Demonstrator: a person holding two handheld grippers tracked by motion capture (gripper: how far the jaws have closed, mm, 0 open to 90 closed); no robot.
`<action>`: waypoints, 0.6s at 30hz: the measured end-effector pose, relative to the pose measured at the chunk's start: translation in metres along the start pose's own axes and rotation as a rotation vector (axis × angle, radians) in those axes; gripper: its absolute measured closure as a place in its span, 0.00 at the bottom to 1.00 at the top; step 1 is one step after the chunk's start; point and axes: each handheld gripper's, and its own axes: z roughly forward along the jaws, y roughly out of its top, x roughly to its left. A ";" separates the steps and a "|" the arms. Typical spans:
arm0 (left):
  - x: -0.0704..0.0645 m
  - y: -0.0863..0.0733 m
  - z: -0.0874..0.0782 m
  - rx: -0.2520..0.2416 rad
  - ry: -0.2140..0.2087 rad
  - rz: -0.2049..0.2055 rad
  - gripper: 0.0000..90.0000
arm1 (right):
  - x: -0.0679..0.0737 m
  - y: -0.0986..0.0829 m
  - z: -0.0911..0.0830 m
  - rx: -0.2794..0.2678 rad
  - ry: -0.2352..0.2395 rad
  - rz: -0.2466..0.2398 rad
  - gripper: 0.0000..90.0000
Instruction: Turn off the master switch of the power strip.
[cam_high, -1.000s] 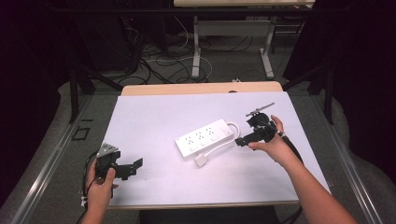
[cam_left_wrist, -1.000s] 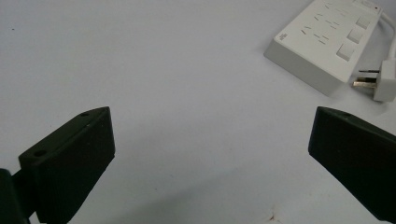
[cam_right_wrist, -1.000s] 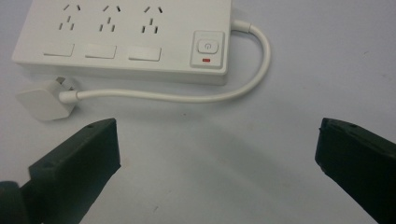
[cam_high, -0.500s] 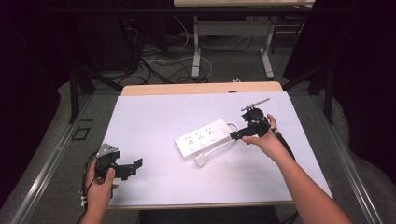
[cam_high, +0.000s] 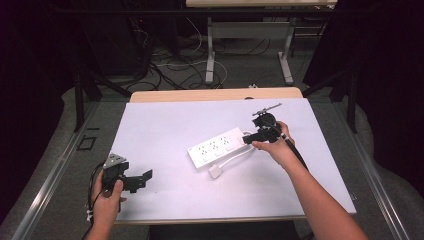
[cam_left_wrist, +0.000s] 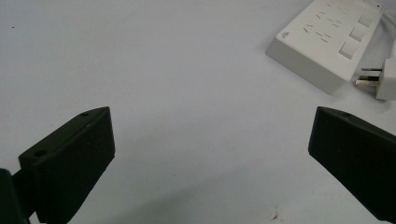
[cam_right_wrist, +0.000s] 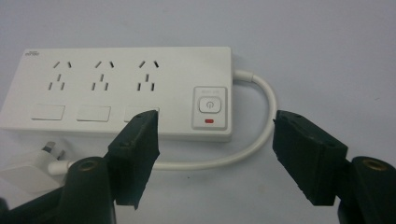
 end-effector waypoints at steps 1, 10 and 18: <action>0.000 0.000 0.000 0.001 0.001 0.000 0.01 | 0.002 0.002 0.001 0.004 -0.005 0.016 0.34; 0.001 0.000 0.000 0.017 -0.006 -0.003 0.01 | 0.003 0.009 0.010 0.032 -0.006 0.105 0.38; 0.001 0.000 0.001 0.007 -0.002 -0.003 0.01 | 0.000 0.012 0.019 0.041 -0.010 0.125 0.41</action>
